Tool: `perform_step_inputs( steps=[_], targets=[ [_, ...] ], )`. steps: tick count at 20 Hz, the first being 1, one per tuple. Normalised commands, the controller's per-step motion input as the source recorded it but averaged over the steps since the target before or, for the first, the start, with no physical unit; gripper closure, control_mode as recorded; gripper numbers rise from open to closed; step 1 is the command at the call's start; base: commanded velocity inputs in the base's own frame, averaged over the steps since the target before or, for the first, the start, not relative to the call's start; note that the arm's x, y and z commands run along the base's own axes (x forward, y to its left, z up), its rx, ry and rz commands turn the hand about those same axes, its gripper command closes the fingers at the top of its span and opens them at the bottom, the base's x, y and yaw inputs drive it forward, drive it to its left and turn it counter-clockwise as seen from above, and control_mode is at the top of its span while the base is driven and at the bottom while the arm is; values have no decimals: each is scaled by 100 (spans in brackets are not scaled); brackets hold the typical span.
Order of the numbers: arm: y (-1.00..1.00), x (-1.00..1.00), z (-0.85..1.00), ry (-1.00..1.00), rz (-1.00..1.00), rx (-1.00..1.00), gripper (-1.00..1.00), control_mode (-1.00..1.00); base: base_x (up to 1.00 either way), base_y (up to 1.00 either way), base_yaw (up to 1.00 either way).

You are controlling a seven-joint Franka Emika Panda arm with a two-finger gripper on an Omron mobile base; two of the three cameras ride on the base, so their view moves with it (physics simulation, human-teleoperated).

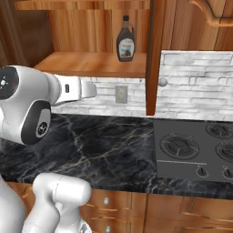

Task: Move the condiment bottle and syrup bottle from the cabinet to the dining counter.

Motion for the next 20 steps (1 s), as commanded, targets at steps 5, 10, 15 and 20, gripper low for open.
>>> perform_step_inputs(
  steps=[5, 10, 15, 20],
  targets=[
    [0, 53, 6, 0, -13, -1, -100, -100, 0, 0, 0],
    [-2, 56, 0, -4, -4, 0, -100, -100, 0, 0, 0],
    [0, 40, 13, -2, 0, 0, -100, -100, 0, 0, 0],
    [0, 27, 31, 0, 0, 1, -100, -100, 0, 0, 0]
  ],
)
